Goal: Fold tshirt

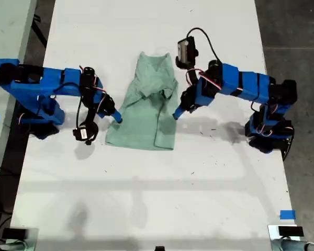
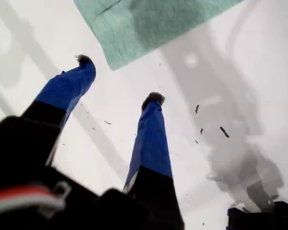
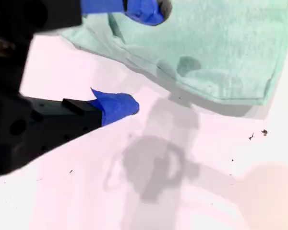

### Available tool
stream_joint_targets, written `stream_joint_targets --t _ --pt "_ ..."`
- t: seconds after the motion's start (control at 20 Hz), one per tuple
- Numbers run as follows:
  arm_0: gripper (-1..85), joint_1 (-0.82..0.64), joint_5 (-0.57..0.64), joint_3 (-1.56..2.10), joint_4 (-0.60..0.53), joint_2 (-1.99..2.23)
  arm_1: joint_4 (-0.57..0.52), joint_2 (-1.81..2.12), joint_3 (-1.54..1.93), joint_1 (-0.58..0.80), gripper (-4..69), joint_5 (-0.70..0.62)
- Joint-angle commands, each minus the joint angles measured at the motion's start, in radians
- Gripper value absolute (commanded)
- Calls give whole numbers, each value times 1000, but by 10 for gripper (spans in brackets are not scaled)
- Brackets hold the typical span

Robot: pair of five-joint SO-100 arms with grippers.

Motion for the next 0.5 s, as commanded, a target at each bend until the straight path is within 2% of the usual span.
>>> stream_joint_targets --t 0.0,0.2,0.25,0.35,0.45 --pt "264 14 -6 9 -103 -103 -31 107 35 9 231 17" --pt "258 -25 3 117 -250 -172 -71 170 147 -6 221 46" --pt "216 -32 11 133 -276 -183 -91 192 187 -8 219 54" --pt "48 -26 -14 132 -270 -181 -120 222 250 -11 218 66" --pt "1 -20 -43 130 -221 -92 -143 239 288 -11 213 69"
